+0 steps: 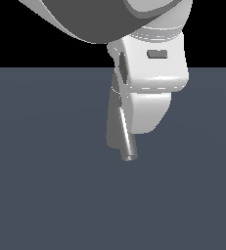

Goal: Turn on the faucet by rotating a designated handle.

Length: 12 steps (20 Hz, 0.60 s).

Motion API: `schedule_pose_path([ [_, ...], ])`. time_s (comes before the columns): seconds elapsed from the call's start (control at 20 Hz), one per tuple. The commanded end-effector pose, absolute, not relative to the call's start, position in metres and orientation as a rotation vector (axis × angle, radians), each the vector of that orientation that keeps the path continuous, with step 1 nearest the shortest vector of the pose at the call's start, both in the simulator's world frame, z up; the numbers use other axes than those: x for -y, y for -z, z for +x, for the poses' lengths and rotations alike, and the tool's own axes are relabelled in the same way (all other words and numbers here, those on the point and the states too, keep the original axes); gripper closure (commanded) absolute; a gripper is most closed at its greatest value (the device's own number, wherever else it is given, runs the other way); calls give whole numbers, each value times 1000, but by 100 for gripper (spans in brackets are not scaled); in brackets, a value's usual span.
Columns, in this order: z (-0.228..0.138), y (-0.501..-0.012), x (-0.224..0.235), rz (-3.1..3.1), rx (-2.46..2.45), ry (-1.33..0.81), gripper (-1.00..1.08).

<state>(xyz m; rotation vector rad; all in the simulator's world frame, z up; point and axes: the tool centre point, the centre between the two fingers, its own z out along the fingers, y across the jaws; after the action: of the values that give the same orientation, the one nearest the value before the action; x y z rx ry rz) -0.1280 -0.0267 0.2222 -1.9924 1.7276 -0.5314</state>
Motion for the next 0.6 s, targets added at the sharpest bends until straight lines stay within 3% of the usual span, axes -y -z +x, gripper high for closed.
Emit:
schedule_pose_path([
  [0.0,-129,-220,45,-1973,-1761,539,108],
  [0.35,-129,-218,66,-1972,-1766,538,108],
  [0.55,-122,-224,54,-1994,-1724,532,108],
])
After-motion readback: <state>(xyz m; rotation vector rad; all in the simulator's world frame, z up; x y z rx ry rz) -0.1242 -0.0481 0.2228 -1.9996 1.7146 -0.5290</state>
